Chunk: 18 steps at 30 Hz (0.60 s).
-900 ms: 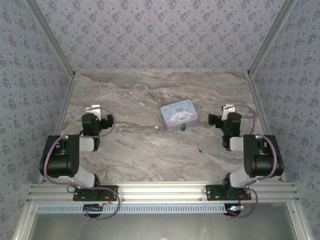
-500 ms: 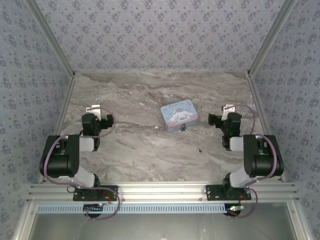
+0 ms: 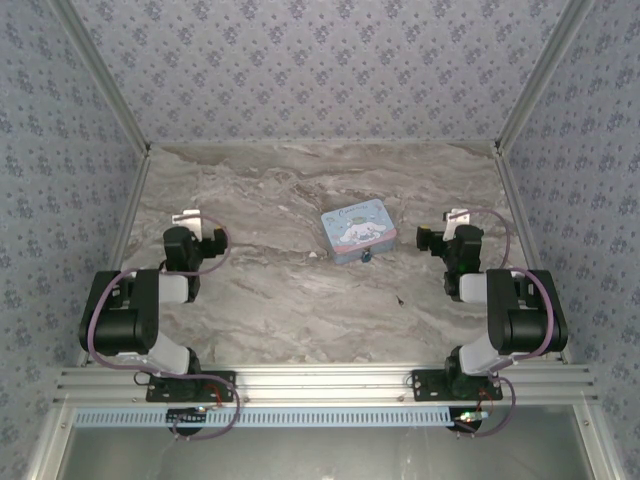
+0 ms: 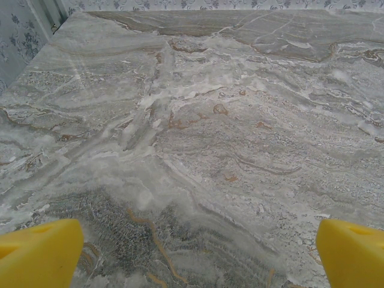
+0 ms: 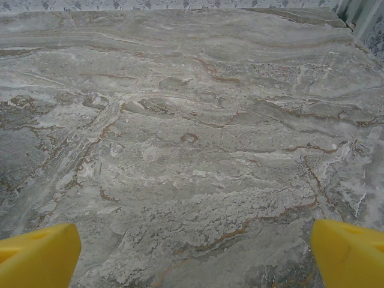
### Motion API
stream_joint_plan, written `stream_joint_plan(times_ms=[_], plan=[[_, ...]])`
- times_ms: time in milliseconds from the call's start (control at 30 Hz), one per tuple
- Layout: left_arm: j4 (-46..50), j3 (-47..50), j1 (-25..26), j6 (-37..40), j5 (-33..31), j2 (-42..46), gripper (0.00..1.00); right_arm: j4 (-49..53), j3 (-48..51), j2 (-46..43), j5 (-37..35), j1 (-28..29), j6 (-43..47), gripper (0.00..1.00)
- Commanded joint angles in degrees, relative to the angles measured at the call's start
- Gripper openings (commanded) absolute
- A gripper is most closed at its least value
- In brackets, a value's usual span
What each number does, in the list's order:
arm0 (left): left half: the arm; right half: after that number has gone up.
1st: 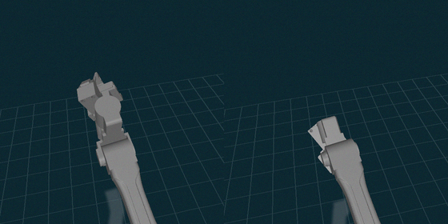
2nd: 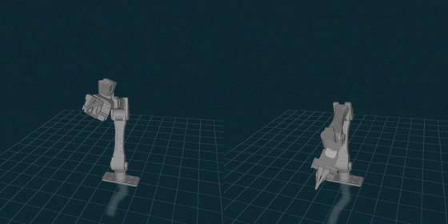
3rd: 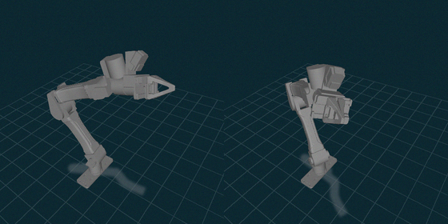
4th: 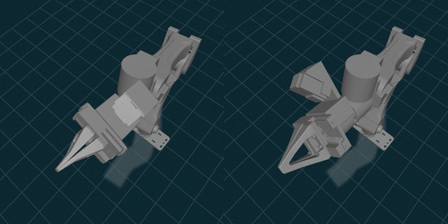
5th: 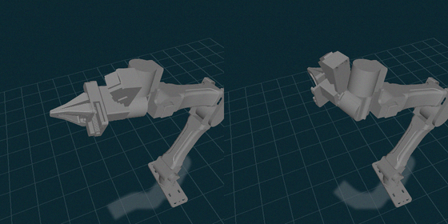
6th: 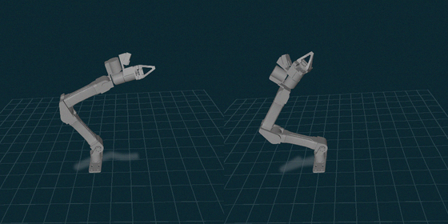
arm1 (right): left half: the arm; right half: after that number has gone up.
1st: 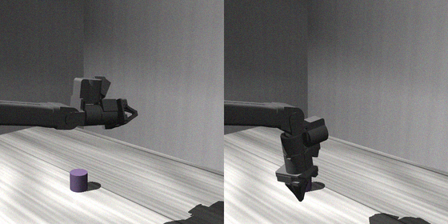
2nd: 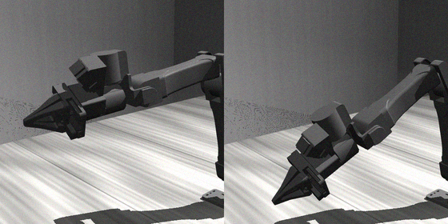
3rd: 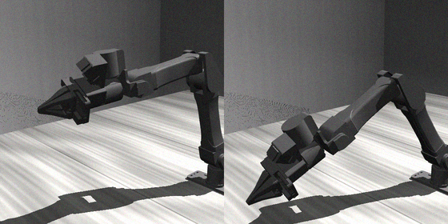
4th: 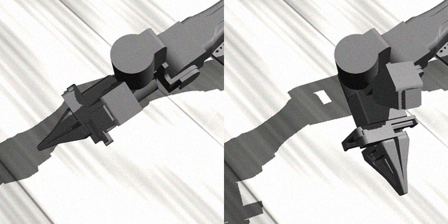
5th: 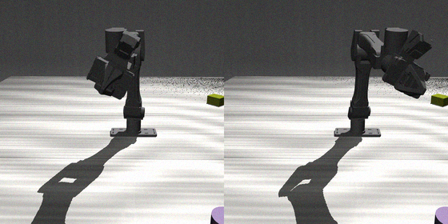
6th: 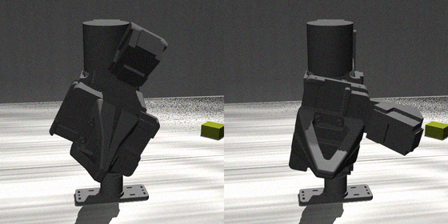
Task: Unlock a padlock with a key
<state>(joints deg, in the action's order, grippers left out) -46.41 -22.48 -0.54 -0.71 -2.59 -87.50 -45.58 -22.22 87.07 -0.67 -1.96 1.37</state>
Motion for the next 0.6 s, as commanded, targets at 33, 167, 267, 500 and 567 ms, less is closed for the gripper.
stream_joint_plan(times_ms=[33, 167, 267, 500, 567], plan=[[0.0, -1.3, -0.2, -0.7, -0.1, -0.4, 0.99, -0.1, -0.3, 0.1, -0.7, -0.1, -0.2, 1.0], [-0.2, -1.1, -0.4, -1.0, -0.2, -0.3, 0.99, -0.3, -0.2, -0.1, -0.1, -0.4, -0.4, 1.0], [1.3, -0.8, -0.4, -1.0, -0.8, 2.9, 0.99, 1.8, -0.8, -1.4, -1.5, -0.6, -1.2, 1.0], [22.0, -5.8, 0.0, -6.3, -2.2, 18.9, 1.0, 18.9, -4.5, -12.3, -2.9, -1.8, -4.5, 1.0], [31.0, -9.5, 0.1, -10.2, -1.4, 21.5, 0.99, 25.0, -6.0, -15.4, -3.0, -1.9, -6.0, 1.0]])
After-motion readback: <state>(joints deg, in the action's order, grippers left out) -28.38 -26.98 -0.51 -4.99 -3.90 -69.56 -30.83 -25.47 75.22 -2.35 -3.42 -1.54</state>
